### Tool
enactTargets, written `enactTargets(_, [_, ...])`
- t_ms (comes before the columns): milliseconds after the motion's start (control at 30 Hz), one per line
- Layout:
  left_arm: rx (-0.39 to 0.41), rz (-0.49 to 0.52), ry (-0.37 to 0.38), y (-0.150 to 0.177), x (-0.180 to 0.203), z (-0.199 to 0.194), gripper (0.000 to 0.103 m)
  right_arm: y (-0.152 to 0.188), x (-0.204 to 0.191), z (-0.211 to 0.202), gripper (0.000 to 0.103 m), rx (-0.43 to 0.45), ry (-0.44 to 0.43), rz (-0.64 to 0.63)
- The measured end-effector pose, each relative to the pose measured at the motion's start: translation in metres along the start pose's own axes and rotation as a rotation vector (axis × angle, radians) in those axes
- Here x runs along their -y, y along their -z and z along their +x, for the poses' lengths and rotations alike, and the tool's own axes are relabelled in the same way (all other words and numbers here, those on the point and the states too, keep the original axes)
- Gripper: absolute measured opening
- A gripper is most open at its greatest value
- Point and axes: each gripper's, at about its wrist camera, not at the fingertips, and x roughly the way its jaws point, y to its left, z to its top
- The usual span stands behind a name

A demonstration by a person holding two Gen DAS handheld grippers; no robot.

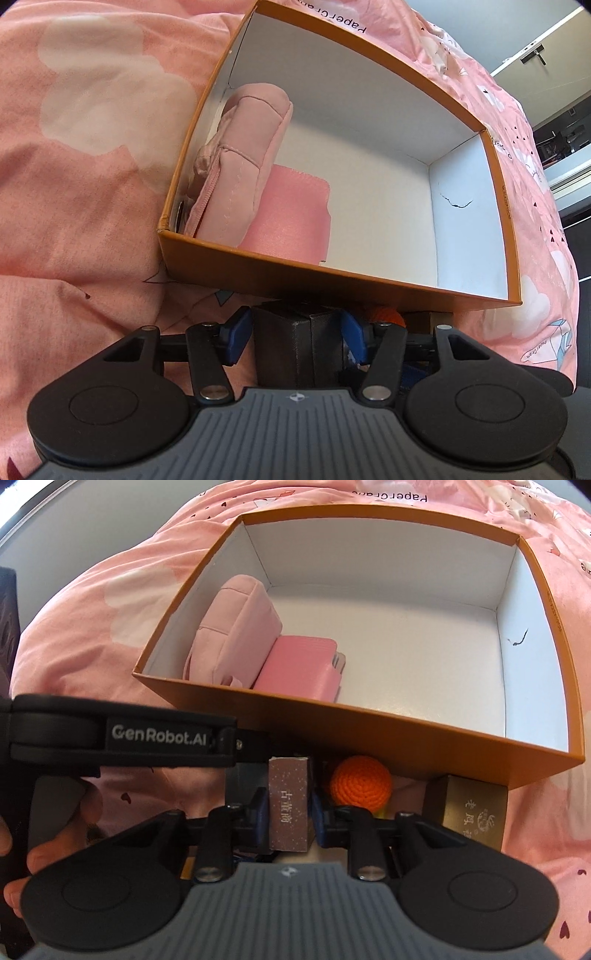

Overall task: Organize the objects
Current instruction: 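Grasp the dark grey box with the left tool while the right tool grasps the mauve box, then lift the dark grey box and mauve box with both tools toward the box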

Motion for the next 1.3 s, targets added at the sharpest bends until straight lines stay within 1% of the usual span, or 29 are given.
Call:
enactTargets(33, [-0.003, -0.001, 0.001, 0.0, -0.001, 0.0, 0.064, 0.001, 0.0, -0.001, 0.026, -0.004, 0.003, -0.006])
enactTargets(133, [-0.005, 0.001, -0.005, 0.001, -0.004, -0.005, 0.059, 0.003, 0.001, -0.003, 0.025, -0.013, 0.005, -0.013])
enactTargets(267, [-0.026, 0.002, -0.023, 0.002, -0.01, -0.011, 0.047, 0.005, 0.002, -0.006, 0.025, -0.021, 0.005, -0.02])
enactTargets(300, [-0.031, 0.001, -0.029, 0.002, -0.012, -0.013, 0.046, 0.006, 0.002, -0.006, 0.025, -0.022, 0.005, -0.022])
enactTargets(500, [-0.026, -0.013, -0.079, 0.005, -0.022, -0.02, 0.044, 0.004, 0.002, -0.003, 0.025, -0.028, 0.003, -0.017])
enactTargets(600, [-0.026, -0.022, -0.076, 0.004, -0.025, -0.018, 0.045, 0.005, 0.001, 0.0, 0.026, -0.036, 0.005, -0.025])
enactTargets(667, [-0.026, -0.025, -0.073, 0.004, -0.027, -0.018, 0.048, 0.006, 0.001, 0.004, 0.026, -0.048, 0.006, -0.024])
enactTargets(767, [-0.075, -0.021, -0.084, 0.009, -0.025, -0.006, 0.048, 0.007, 0.001, 0.009, 0.027, -0.057, 0.004, -0.02])
enactTargets(833, [-0.079, -0.018, -0.067, 0.014, -0.026, -0.003, 0.048, 0.007, 0.001, 0.01, 0.027, -0.054, 0.004, -0.022])
enactTargets(900, [-0.078, -0.016, -0.034, 0.015, -0.026, -0.002, 0.048, 0.005, 0.0, 0.01, 0.027, -0.048, 0.007, -0.034])
enactTargets(933, [-0.075, -0.014, -0.025, 0.014, -0.025, -0.002, 0.048, 0.003, 0.0, 0.01, 0.03, -0.046, 0.01, -0.041])
enactTargets(967, [-0.073, -0.009, -0.021, 0.012, -0.024, -0.002, 0.048, 0.001, 0.0, 0.009, 0.034, -0.042, 0.014, -0.047])
enactTargets(1067, [-0.084, 0.019, -0.02, 0.014, -0.019, -0.001, 0.048, -0.008, 0.001, 0.008, 0.034, -0.029, 0.007, -0.051])
enactTargets(1133, [-0.1, 0.034, -0.015, 0.016, -0.016, 0.001, 0.045, -0.012, -0.001, 0.008, 0.034, -0.024, 0.005, -0.061])
enactTargets(1233, [-0.107, 0.024, -0.001, 0.018, -0.019, 0.004, 0.045, -0.009, -0.004, 0.011, 0.034, -0.04, 0.016, -0.075])
enactTargets(1300, [-0.11, 0.019, 0.015, 0.018, -0.021, 0.005, 0.045, -0.004, -0.005, 0.015, 0.035, -0.062, 0.008, -0.076])
